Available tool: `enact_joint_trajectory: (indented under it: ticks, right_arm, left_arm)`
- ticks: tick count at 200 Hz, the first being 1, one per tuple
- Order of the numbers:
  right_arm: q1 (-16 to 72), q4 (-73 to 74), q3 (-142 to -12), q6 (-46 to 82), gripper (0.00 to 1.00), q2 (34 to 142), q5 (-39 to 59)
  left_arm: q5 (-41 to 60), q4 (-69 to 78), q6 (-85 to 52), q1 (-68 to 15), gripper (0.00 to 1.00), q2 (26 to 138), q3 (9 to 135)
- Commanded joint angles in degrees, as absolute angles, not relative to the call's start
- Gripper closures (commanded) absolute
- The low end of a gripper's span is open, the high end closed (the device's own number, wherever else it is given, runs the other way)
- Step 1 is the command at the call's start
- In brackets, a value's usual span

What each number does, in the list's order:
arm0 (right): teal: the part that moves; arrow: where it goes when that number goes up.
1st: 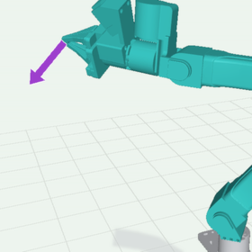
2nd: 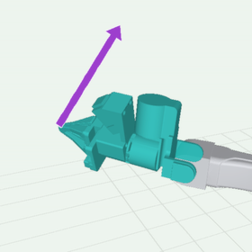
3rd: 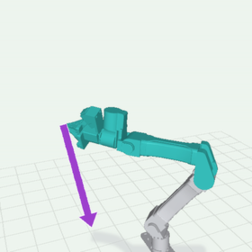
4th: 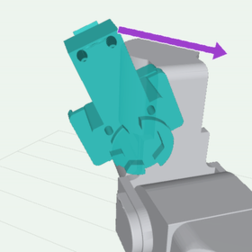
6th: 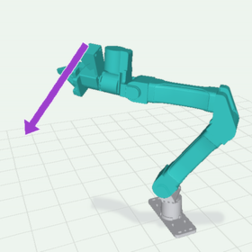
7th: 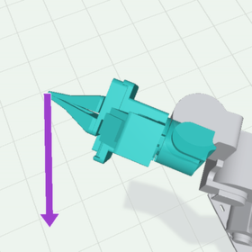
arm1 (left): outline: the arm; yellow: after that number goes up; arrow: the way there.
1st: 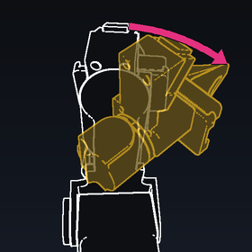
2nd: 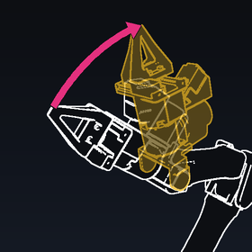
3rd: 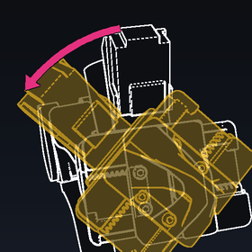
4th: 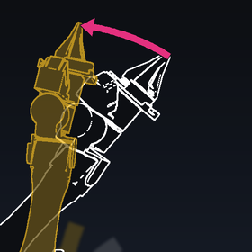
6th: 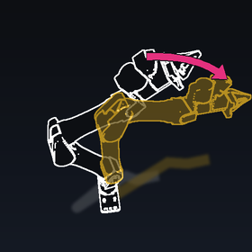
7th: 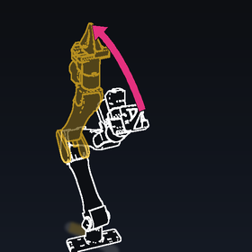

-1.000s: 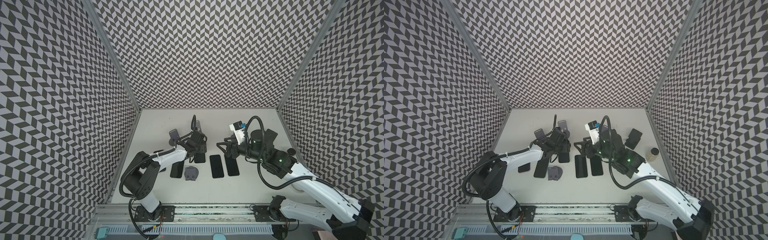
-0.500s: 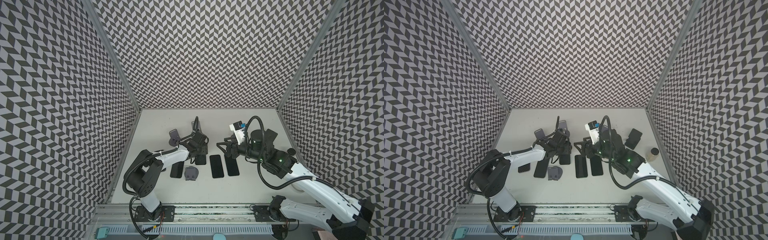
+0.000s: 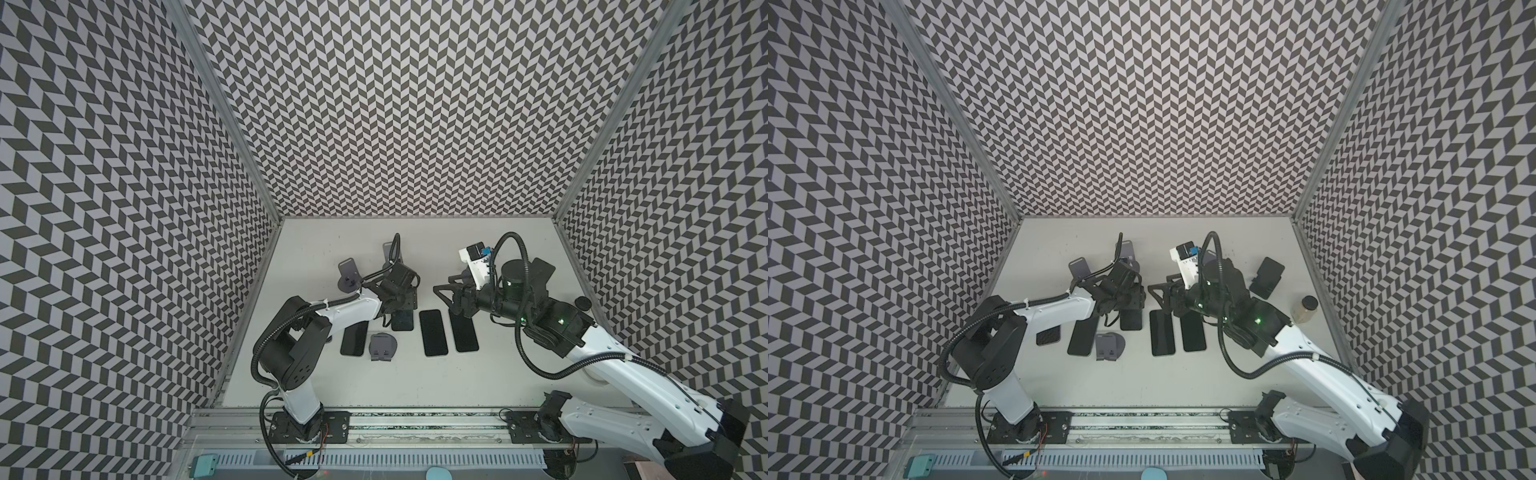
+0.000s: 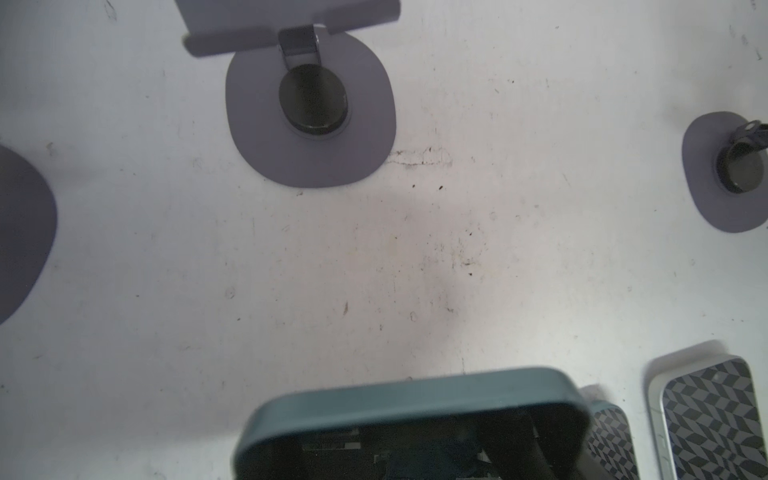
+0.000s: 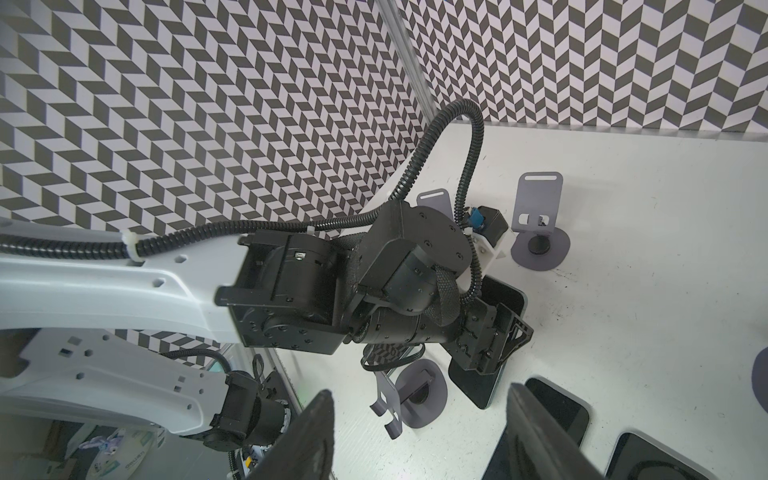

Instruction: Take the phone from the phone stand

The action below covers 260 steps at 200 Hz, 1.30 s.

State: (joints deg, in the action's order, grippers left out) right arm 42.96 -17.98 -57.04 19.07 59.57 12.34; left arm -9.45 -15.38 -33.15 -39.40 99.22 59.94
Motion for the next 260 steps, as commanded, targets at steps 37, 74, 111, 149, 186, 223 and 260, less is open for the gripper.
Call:
enact_joint_trajectory:
  ticks: [37, 74, 111, 149, 186, 223, 260]
  right_arm:
    - [43.24, -16.26, -56.75, 18.69, 0.37, 58.45, 12.48]
    - [43.24, -16.39, -56.73, 18.89, 0.37, 58.53, 12.65]
    - [43.25, -17.68, -56.83, 18.63, 0.37, 59.3, 13.2]
    - [43.25, -18.63, -56.69, 18.8, 0.37, 59.79, 13.8]
    - [43.24, -21.7, -57.55, 18.62, 0.37, 61.8, 13.61]
    - [43.24, -23.59, -58.26, 18.69, 0.37, 63.39, 13.46]
    - [43.29, -24.87, -58.58, 18.36, 0.37, 64.57, 13.88]
  left_arm:
    - [-9.14, -15.65, -34.21, -39.9, 0.37, 100.07, 61.92]
    - [-8.79, -16.13, -34.09, -39.9, 0.37, 100.54, 62.23]
    - [-8.26, -16.32, -34.06, -39.9, 0.36, 101.04, 62.23]
    - [-8.0, -16.37, -34.09, -39.9, 0.36, 101.22, 62.14]
    - [-7.65, -16.37, -33.96, -39.9, 0.36, 101.65, 62.31]
    - [-7.73, -16.77, -33.42, -39.89, 0.36, 102.39, 62.49]
    - [-7.72, -16.97, -33.35, -39.9, 0.36, 102.98, 62.45]
